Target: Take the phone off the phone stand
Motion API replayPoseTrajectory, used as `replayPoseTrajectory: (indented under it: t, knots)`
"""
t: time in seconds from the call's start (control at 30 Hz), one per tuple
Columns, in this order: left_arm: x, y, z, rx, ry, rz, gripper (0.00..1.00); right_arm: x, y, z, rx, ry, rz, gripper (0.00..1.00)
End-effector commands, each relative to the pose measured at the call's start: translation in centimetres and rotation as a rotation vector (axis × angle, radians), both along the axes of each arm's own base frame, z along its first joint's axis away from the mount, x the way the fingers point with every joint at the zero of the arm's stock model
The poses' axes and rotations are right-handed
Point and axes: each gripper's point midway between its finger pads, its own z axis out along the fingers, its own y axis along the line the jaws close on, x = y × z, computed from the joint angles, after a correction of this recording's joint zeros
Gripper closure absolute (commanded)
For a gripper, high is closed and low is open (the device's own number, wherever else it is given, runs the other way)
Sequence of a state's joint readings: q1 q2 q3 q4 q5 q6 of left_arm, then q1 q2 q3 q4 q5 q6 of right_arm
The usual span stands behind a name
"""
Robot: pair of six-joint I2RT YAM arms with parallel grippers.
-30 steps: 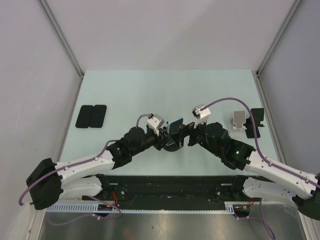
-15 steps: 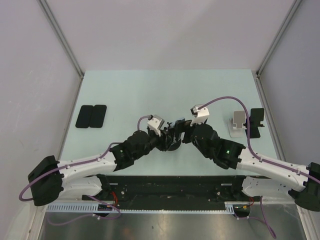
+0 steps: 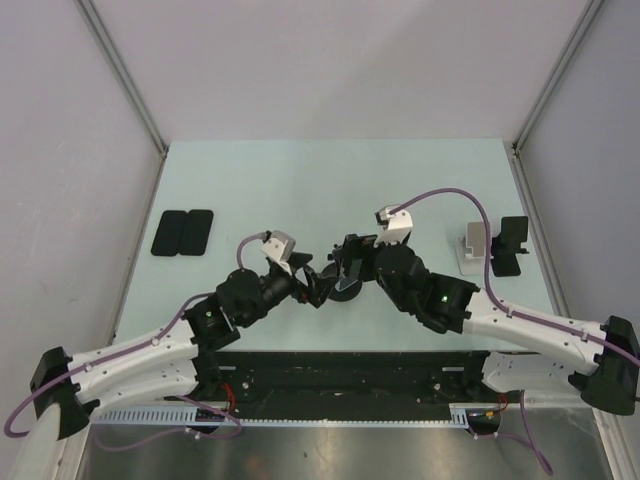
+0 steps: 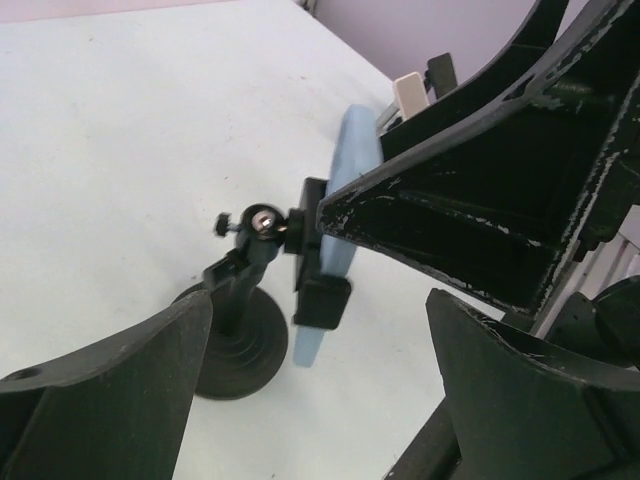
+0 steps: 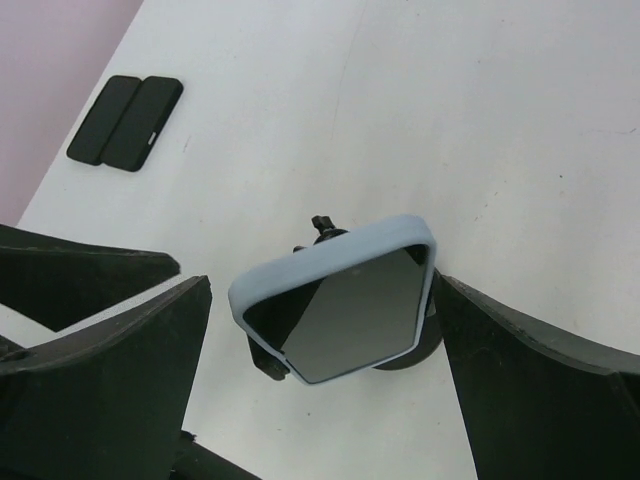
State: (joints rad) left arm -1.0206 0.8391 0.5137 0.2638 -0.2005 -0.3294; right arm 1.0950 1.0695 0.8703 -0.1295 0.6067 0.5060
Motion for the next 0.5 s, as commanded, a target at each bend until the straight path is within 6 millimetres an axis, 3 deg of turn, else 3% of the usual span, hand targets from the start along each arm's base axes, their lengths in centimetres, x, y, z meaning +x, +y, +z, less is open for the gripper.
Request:
replayPoseTrajectory:
  t: [0.0,0.2,0.3,0.47]
  knots:
    - [0.6,3.2,-1.6,0.069,0.018,0.088,0.06,1.1,0.8,2.3,0.066,-0.037,-0.076,0.01]
    - [2.0,6.2,-2.3,0.053,0.054,0.157,0.06,1.5,1.3,0.7,-0.03,-0.036,-0.127,0.07]
    - [2.2,6.4,-2.0,0.053,0.049,0.146,0.06,1.5,1.4,0.9,-0.048,-0.049,-0.106,0.27]
    - [2.0,5.3,-1.8,0.076,0.044,0.073,0.05,1.2,1.6,1.7,-0.071,-0.073,-0.039,0.68]
